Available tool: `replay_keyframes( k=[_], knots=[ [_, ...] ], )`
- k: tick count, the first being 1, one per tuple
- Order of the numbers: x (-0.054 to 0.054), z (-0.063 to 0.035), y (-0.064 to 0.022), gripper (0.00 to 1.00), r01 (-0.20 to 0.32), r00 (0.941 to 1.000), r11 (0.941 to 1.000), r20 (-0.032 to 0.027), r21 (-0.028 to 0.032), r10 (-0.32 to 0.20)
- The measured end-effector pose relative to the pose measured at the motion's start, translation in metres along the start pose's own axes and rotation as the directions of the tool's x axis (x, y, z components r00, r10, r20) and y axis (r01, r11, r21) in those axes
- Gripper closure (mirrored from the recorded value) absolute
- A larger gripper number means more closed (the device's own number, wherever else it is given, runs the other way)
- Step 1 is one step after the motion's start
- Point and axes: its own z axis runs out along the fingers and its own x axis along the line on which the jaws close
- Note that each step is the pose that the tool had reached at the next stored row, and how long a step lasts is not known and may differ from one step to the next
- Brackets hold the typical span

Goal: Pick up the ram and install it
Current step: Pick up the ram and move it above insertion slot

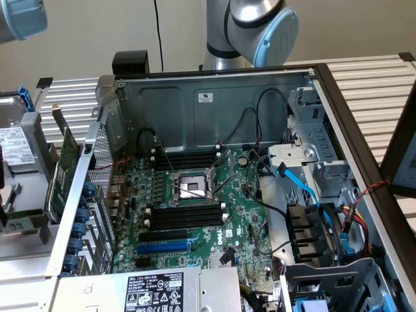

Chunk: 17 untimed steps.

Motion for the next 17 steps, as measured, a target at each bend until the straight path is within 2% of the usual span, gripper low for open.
replay_keyframes(
  k=[17],
  knots=[
    [0.003,-0.0769,0.0031,0.88,0.0,1.0,1.0,-0.0014,0.0,0.0]
  ],
)
